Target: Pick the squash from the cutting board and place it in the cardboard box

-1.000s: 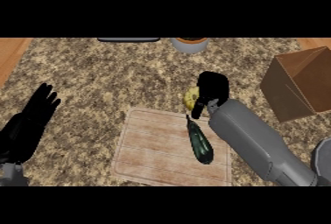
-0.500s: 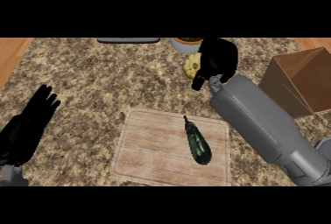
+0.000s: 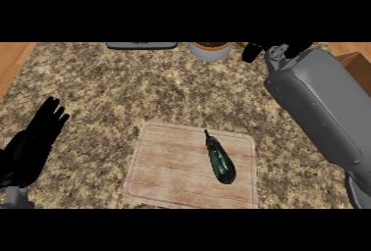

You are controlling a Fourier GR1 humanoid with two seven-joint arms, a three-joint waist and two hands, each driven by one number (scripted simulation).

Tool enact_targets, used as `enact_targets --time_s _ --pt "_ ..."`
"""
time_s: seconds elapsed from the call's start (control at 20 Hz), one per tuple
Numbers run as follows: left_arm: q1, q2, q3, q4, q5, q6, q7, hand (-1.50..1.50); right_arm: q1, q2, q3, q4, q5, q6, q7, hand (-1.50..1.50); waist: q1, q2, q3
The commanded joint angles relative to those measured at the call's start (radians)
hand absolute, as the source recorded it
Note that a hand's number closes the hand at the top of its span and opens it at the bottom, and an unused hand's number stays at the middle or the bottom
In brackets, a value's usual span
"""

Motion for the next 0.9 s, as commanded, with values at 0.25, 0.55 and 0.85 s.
enact_targets --time_s 0.25,0.55,0.85 --pt "-0.045 0.004 0.025 0.028 0.001 -0.009 0.023 0.00 0.101 -0.101 -0.123 -0.065 0.069 0.066 0.064 1.50 0.003 0.005 0.001" --pt "-0.072 -0.007 0.028 0.044 -0.013 -0.012 0.039 0.00 0.179 -0.146 -0.218 -0.032 0.078 0.036 -0.095 1.50 0.012 0.008 0.001" --pt "-0.055 -0.040 0.011 -0.004 -0.031 -0.009 0.049 0.00 0.291 -0.138 -0.266 -0.009 0.113 -0.073 -0.221 1.50 0.013 0.007 0.001"
